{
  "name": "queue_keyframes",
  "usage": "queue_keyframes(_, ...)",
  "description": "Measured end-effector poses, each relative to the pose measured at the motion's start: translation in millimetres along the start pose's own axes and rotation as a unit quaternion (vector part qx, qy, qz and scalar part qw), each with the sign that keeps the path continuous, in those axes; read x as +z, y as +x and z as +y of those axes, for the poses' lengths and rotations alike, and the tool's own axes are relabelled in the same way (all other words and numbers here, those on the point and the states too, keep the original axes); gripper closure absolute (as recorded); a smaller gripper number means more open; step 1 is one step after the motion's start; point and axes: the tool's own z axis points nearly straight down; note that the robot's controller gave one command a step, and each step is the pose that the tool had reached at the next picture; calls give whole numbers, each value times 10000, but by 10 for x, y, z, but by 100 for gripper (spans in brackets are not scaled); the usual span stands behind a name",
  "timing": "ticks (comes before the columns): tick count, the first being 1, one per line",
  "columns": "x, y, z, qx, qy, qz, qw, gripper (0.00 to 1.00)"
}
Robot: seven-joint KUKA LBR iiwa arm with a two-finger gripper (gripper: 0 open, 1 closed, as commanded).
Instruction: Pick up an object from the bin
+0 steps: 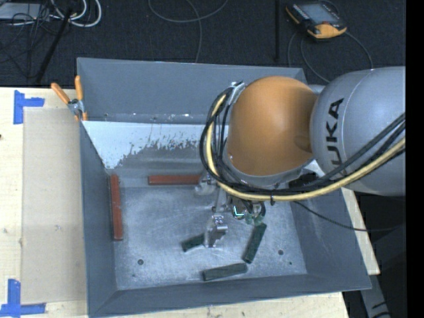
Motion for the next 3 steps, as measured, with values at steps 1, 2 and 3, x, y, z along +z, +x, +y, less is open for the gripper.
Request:
queue_keyframes(1, -41, -15, -3, 14, -10, -38, 10000, 0)
queue_keyframes(2, 478, -61, -127, -160, -15, -72, 9998, 0)
queue_keyframes(3, 1161, -39, -325, -898, -7, -59, 9959, 0)
